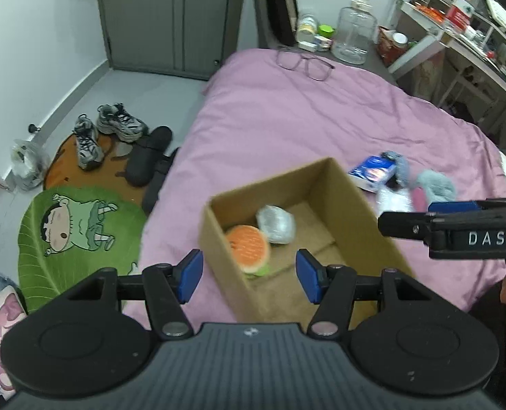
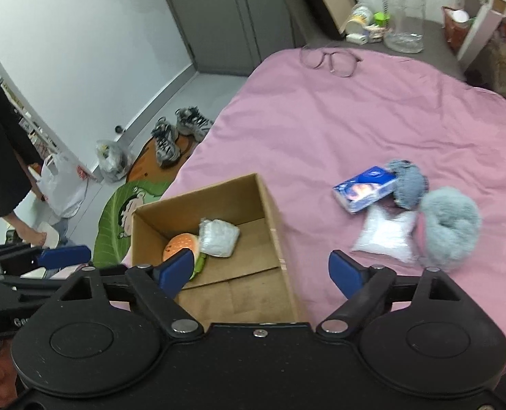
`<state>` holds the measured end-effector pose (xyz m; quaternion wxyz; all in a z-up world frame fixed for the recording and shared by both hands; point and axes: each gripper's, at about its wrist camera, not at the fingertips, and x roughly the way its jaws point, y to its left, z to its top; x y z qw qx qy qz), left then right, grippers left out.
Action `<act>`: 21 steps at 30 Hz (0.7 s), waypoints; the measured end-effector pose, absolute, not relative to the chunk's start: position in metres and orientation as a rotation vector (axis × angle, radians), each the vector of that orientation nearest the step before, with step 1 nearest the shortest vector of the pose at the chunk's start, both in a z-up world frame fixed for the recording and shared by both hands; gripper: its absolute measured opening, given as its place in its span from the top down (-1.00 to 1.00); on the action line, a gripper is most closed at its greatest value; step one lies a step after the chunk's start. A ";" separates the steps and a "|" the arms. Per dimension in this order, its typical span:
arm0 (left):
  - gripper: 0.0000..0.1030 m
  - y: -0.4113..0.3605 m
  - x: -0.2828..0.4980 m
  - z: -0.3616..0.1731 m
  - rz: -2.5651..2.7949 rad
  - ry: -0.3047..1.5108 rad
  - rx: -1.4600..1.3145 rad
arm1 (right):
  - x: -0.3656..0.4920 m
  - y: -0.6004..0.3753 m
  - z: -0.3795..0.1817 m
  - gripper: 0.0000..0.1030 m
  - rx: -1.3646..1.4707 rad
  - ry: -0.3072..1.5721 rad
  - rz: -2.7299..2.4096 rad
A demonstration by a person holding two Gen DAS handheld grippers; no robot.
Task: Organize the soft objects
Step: 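Withdraw both tools from the box back toward the remaining items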
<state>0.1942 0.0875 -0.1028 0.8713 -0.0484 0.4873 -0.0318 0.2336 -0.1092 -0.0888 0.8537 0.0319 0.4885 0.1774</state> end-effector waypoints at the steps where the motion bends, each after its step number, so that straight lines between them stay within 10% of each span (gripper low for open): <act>1: -0.14 0.082 0.192 -0.101 -0.067 1.024 -0.087 | 0.231 -0.115 -0.087 -0.73 0.078 1.026 0.372; 10: -1.00 0.046 0.175 -0.075 -0.104 0.981 -0.065 | 0.209 -0.163 -0.069 -0.95 0.108 1.003 0.354; 21: -1.00 0.008 0.170 -0.046 -0.138 0.944 -0.010 | 0.188 -0.222 -0.054 -0.99 0.144 0.973 0.317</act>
